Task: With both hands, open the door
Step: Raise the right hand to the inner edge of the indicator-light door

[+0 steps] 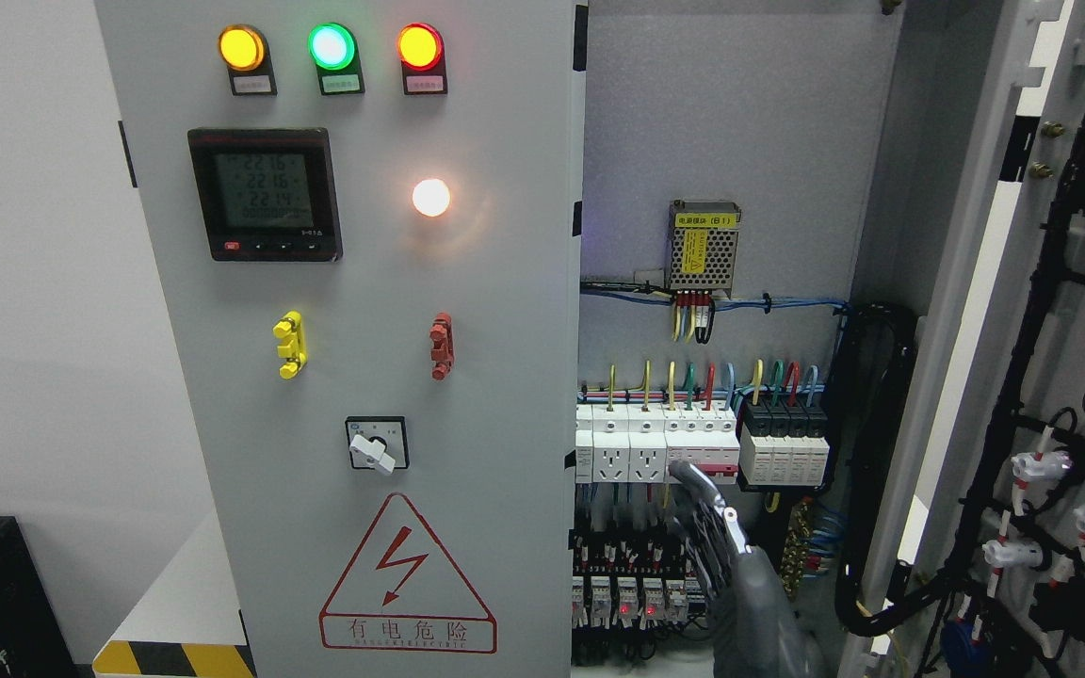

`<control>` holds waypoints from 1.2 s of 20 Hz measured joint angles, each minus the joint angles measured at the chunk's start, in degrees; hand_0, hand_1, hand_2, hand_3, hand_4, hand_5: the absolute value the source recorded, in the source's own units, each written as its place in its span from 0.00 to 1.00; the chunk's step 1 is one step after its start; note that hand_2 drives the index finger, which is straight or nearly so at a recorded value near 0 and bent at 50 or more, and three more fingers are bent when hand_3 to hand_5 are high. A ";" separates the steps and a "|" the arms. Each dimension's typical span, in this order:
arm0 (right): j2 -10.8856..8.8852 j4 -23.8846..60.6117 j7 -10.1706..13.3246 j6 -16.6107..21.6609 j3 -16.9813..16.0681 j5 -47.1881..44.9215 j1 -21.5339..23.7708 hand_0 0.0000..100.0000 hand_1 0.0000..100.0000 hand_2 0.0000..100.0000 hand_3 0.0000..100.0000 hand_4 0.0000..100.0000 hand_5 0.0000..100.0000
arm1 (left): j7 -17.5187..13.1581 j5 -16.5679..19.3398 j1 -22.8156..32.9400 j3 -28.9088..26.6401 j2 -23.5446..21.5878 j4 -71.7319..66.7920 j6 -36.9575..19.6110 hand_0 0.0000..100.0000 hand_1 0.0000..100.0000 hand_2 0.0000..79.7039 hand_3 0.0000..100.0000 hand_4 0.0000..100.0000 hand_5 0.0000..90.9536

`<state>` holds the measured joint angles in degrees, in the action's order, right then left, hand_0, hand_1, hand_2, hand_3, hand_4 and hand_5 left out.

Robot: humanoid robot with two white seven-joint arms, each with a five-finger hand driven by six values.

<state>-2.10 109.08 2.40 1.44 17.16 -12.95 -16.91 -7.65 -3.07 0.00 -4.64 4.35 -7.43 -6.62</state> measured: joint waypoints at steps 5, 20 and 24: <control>0.75 -4.33 -0.12 -2.67 -0.57 -0.75 -6.73 0.00 0.00 0.00 0.00 0.00 0.00 | 0.00 0.00 0.00 -0.12 0.65 -0.02 -0.05 0.00 0.00 0.00 0.00 0.00 0.00; 1.74 -17.63 -6.84 -8.09 -2.71 -3.11 -18.81 0.00 0.00 0.00 0.00 0.00 0.00 | 0.00 0.00 0.00 -0.30 1.49 -0.03 -0.06 0.00 0.00 0.00 0.00 0.00 0.00; 1.85 -20.39 -8.99 -9.69 -3.04 -5.55 -21.03 0.00 0.00 0.00 0.00 0.00 0.00 | 0.00 -0.01 0.00 -0.32 1.58 -0.03 -0.06 0.00 0.00 0.00 0.00 0.00 0.00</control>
<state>-0.25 88.68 -6.59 -8.25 14.12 -18.50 -37.94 -7.64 -3.08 0.00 -4.97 5.93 -7.47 -6.68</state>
